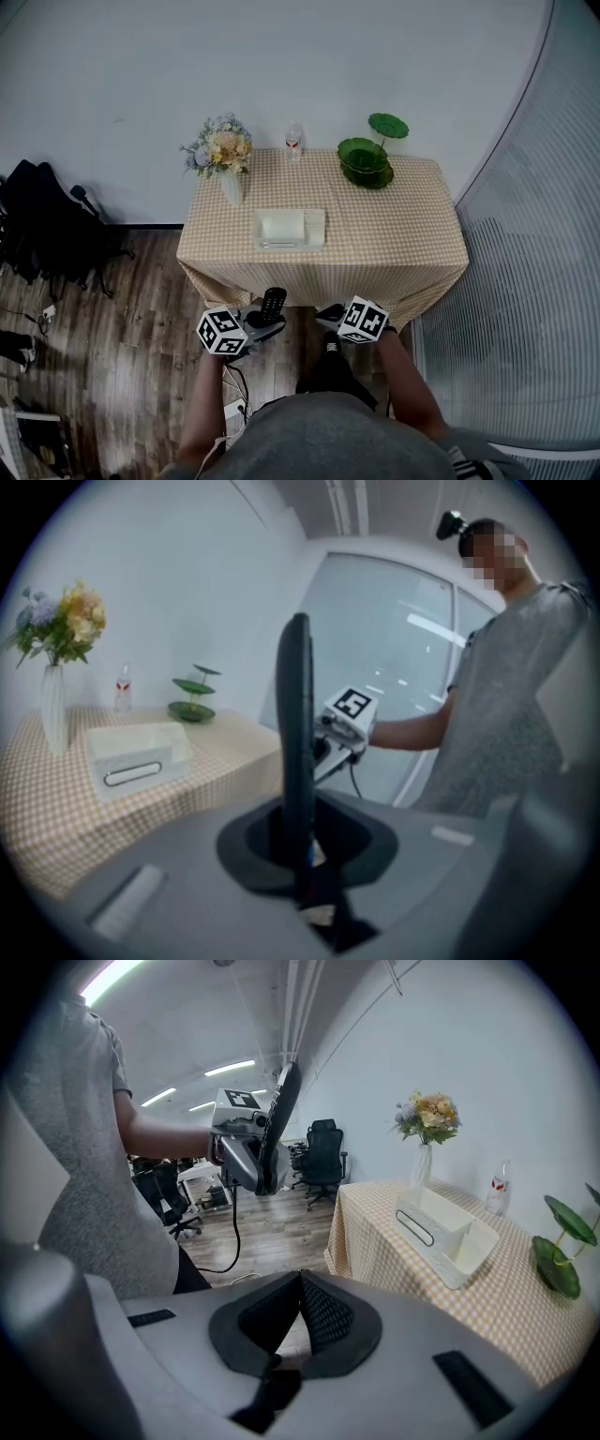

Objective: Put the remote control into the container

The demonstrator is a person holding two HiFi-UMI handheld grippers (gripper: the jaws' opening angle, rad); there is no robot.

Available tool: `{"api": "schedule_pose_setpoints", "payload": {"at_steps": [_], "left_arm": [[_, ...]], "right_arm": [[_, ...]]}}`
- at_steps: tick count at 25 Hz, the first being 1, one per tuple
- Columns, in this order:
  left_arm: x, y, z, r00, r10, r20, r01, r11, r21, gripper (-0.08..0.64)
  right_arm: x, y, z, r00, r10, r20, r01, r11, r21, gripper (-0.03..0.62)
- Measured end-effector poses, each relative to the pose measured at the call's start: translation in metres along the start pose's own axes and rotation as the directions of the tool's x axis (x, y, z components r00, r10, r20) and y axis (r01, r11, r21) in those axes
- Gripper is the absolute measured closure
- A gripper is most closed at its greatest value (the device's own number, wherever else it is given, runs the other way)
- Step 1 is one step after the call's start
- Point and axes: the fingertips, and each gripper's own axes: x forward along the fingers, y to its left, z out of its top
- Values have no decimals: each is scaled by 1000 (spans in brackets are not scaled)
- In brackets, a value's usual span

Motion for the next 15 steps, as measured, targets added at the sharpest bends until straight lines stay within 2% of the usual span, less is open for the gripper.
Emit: {"api": "schedule_pose_setpoints", "payload": {"at_steps": [15], "left_arm": [[22, 41, 11, 999, 9, -33, -10, 1000, -17, 522]], "right_arm": [[4, -54, -4, 1000, 29, 2, -29, 1000, 3, 575]]}}
